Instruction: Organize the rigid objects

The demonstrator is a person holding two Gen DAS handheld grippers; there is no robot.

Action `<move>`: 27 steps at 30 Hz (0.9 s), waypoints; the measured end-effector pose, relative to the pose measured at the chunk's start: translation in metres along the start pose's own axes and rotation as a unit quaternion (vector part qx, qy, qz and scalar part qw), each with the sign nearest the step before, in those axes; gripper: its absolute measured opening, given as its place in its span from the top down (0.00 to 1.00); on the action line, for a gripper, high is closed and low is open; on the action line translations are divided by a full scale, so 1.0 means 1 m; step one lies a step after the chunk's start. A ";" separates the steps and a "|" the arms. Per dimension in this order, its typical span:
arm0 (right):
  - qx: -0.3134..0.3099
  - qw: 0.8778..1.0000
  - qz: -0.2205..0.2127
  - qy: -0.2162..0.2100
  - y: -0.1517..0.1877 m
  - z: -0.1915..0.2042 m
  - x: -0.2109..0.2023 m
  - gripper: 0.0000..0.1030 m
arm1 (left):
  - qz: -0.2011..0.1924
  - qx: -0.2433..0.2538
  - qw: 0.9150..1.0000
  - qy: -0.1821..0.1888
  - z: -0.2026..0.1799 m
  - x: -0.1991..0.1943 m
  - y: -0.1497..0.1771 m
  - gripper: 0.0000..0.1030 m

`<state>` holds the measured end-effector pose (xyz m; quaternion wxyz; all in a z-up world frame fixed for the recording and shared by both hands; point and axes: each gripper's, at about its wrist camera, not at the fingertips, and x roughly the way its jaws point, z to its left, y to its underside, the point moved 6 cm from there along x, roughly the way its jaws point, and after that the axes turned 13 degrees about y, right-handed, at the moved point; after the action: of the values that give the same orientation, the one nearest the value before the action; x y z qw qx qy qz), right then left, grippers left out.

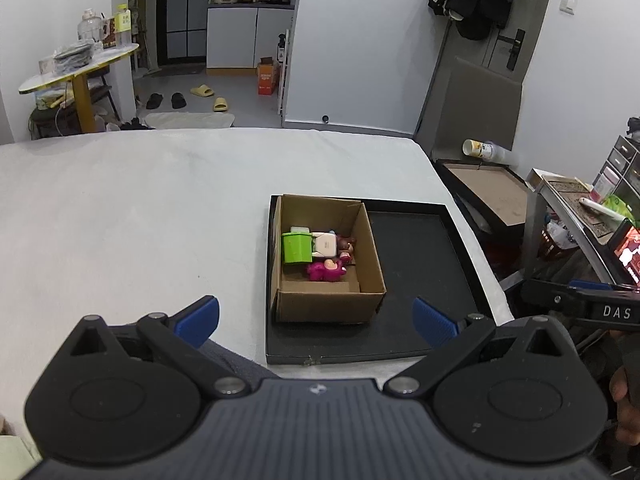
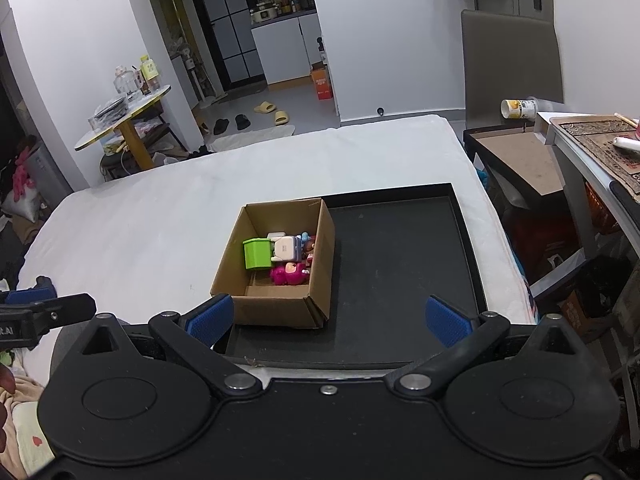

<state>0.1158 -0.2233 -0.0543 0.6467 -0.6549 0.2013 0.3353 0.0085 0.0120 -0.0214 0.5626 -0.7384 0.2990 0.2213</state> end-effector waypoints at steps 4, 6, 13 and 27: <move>0.002 1.000 0.001 0.001 0.000 0.000 0.000 0.00 | 0.000 0.000 1.000 0.000 -0.001 -0.001 -0.001 0.01; 0.000 1.000 0.000 0.002 0.000 0.000 0.000 0.00 | -0.001 0.000 1.000 -0.002 0.000 -0.001 -0.001 0.01; -0.005 1.000 -0.008 0.005 -0.001 0.004 -0.003 0.00 | 0.002 -0.001 1.000 -0.006 0.002 0.000 0.001 0.01; -0.010 1.000 -0.004 0.006 0.000 0.007 -0.003 0.00 | 0.005 -0.002 1.000 -0.009 0.003 0.001 0.001 0.01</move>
<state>0.1124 -0.2167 -0.0523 0.6404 -0.6636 0.1993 0.3313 0.0090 0.0147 -0.0239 0.5627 -0.7361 0.2968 0.2310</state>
